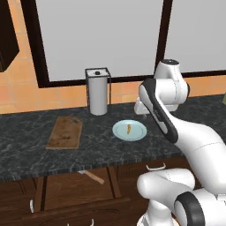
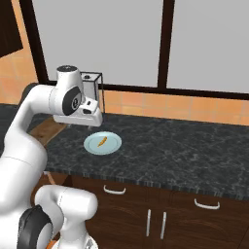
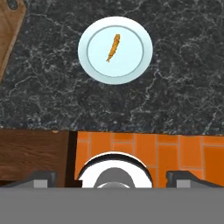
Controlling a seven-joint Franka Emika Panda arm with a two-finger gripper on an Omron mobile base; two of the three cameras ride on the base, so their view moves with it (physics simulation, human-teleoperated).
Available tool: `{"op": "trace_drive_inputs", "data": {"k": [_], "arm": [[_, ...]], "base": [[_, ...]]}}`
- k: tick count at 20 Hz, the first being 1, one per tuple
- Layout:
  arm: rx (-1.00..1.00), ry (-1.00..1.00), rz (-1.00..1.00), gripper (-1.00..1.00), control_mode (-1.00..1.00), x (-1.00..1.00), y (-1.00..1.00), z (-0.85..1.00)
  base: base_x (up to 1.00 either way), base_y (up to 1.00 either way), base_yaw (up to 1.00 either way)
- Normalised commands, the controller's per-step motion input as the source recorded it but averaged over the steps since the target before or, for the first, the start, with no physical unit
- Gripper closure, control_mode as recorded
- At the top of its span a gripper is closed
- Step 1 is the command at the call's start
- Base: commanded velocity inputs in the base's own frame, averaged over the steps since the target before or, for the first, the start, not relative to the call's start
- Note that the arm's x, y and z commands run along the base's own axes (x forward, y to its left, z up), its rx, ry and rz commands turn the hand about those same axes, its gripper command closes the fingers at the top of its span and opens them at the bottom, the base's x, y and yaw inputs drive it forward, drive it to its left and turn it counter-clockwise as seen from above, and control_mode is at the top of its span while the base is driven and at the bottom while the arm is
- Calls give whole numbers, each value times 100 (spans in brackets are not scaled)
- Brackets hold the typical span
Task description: Pick up the knife from the drawer and place it on the cutting board. Then place the meat from the plate to the cutting board.
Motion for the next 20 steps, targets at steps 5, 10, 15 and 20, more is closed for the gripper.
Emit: {"op": "trace_drive_inputs", "data": {"k": [5,10,15,20], "arm": [[-2,1,3,-100,100,0,0,-1],[0,0,0,-100,100,0,0,0],[0,0,0,-100,100,0,0,0],[0,0,0,-100,100,0,0,0]], "base": [[-18,-2,12],[-23,-38,48],[5,-81,48],[16,-71,43]]}}
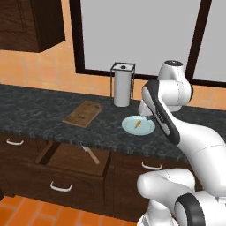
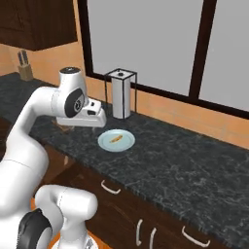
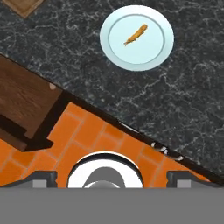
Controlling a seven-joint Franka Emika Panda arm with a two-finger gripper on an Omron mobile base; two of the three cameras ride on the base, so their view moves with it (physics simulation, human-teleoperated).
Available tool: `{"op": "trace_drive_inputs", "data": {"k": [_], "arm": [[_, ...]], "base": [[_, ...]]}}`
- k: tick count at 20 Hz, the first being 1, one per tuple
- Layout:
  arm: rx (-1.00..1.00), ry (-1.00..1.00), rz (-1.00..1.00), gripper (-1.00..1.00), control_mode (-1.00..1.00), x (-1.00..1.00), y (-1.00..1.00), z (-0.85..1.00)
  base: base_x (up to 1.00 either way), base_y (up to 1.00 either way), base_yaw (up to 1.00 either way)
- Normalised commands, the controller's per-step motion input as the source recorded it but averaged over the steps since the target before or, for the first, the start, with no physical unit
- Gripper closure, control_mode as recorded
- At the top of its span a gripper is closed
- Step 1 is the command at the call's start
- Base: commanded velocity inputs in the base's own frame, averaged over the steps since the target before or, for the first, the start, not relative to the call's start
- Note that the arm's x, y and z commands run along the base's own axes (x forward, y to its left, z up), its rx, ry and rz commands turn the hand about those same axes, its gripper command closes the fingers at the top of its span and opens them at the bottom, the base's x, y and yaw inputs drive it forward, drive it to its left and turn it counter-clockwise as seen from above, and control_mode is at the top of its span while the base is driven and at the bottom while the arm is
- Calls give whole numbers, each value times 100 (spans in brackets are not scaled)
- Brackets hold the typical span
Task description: Pick up the knife from the drawer and place it on the cutting board. Then place the meat from the plate to the cutting board.
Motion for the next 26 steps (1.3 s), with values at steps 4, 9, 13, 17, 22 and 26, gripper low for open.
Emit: {"op": "trace_drive_inputs", "data": {"k": [4,9,13,17,22,26], "arm": [[0,0,0,-100,100,0,0,0],[0,0,0,-100,100,0,0,0],[0,0,0,-100,100,0,0,0],[0,0,0,-100,100,0,0,0],[0,0,0,-100,100,0,0,0],[0,0,0,-100,100,0,0,0]], "base": [[63,-6,38],[55,-10,24],[60,2,20],[83,-1,15],[96,0,15],[96,-1,13]]}}
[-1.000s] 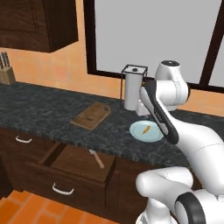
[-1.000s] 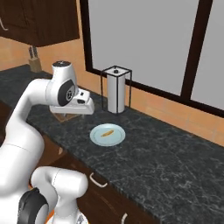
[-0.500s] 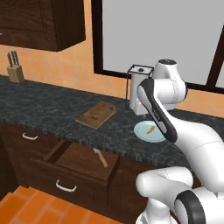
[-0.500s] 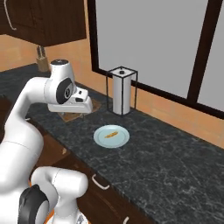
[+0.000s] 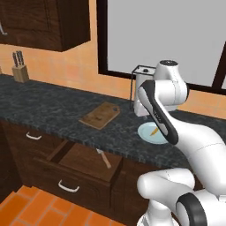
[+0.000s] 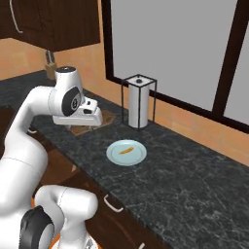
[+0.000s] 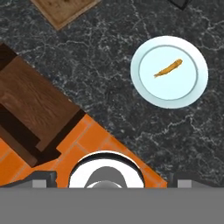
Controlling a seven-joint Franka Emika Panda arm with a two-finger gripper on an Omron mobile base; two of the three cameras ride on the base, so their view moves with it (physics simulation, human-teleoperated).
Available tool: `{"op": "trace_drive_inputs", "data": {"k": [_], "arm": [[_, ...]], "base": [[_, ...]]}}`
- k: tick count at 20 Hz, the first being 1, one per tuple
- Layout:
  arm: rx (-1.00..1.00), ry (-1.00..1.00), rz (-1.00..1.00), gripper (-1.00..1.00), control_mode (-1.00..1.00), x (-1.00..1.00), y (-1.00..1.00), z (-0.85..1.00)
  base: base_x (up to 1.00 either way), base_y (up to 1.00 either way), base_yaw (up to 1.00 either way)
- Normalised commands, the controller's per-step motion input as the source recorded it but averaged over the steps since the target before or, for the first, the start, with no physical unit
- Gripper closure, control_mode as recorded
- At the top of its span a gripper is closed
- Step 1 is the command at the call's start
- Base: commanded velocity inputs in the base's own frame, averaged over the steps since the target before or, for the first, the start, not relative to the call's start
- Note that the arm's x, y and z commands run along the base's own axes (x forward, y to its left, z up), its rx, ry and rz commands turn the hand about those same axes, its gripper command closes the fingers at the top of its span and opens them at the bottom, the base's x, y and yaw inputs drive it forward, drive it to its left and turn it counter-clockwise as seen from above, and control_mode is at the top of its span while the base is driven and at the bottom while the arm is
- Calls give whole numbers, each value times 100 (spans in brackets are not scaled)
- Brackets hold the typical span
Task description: Pick up the knife from the drawer and place it on the cutting board. Then place the meat from the plate to the cutting board.
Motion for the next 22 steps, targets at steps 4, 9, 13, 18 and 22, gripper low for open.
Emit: {"op": "trace_drive_inputs", "data": {"k": [4,9,13,18,22], "arm": [[0,1,0,-100,-100,0,0,-1],[0,19,1,-100,-100,-2,60,-66],[-19,36,0,-100,-100,11,100,-100],[-11,22,0,-100,-100,16,100,-100],[0,9,0,-100,-100,32,77,-100]], "base": [[41,0,6],[0,0,0],[0,0,0],[0,0,0],[0,0,0]]}}
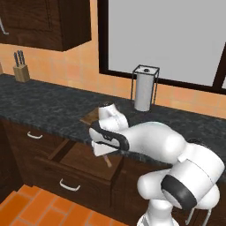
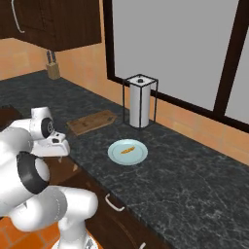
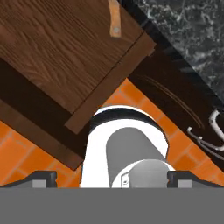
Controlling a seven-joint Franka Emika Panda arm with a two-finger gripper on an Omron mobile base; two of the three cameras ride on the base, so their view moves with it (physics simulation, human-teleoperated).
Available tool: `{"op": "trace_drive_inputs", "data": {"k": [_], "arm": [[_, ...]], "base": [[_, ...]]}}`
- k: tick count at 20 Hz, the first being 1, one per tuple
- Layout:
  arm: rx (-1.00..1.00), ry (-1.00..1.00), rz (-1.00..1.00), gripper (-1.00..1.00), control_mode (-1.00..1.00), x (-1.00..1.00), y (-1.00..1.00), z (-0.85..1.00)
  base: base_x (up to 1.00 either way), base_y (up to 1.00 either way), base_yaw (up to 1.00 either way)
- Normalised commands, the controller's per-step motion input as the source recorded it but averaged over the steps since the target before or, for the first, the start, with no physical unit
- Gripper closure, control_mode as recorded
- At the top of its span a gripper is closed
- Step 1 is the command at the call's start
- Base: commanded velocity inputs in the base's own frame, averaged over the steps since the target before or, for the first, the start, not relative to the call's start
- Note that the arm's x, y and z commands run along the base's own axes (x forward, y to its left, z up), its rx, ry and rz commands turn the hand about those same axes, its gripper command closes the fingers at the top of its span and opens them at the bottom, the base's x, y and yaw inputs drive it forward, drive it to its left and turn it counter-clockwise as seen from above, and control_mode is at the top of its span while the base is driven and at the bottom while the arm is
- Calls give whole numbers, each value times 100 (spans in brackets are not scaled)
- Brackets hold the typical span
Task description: Pick up the knife from the drawer and place it on the cutting board. Then place the meat from the plate to the cutting board.
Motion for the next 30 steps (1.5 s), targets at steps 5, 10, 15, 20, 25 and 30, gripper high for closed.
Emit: {"op": "trace_drive_inputs", "data": {"k": [5,10,15,20,25,30], "arm": [[-4,1,-7,-100,-100,60,40,-87],[-6,0,-11,-100,-100,24,35,-80],[-7,-3,-9,-100,-100,6,50,-68],[-2,-5,-2,-100,-100,-67,73,-29],[0,-6,0,-100,-100,-100,94,-1],[-5,-17,1,-100,-100,-25,6,76]], "base": [[0,0,0],[0,0,0],[0,0,0],[0,0,0],[0,0,0],[0,0,0]]}}
